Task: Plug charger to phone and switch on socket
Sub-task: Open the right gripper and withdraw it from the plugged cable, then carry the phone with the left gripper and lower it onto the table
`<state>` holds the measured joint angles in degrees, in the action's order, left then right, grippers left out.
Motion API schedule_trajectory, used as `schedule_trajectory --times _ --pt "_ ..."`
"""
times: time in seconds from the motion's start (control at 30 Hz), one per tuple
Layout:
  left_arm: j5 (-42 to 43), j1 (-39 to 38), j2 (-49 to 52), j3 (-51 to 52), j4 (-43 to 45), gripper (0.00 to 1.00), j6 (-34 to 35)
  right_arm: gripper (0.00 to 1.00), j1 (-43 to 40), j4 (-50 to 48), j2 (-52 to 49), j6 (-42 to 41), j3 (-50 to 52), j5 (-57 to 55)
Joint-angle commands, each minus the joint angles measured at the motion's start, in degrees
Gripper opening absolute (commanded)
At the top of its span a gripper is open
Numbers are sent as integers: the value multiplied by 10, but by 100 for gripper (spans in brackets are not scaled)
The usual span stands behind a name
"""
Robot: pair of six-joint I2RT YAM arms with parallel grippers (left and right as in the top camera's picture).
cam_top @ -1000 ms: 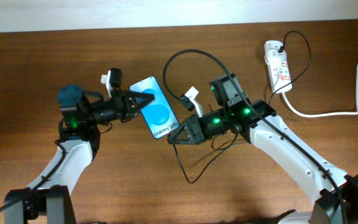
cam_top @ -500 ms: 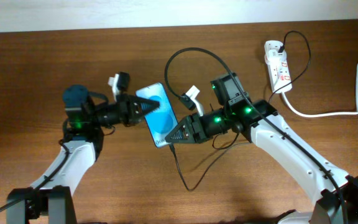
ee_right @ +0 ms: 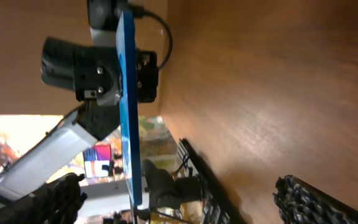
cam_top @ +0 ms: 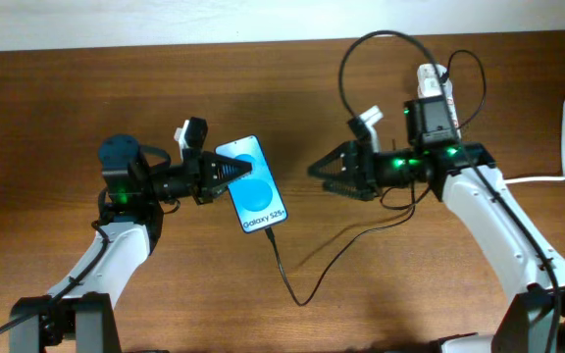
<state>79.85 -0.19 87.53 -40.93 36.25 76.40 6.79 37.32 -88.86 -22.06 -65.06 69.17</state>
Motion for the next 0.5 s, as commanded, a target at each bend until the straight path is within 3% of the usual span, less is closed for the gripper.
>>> schedule_trajectory --times 0.0,0.3,0.47 --pt "-28 1 7 -24 5 0 14 98 -25 13 4 25 -10 9" --pt "42 -22 162 -198 5 0 6 98 -39 94 4 88 -10 -53" --pt "104 -23 269 -257 5 0 -53 98 -39 101 4 125 -10 -54"
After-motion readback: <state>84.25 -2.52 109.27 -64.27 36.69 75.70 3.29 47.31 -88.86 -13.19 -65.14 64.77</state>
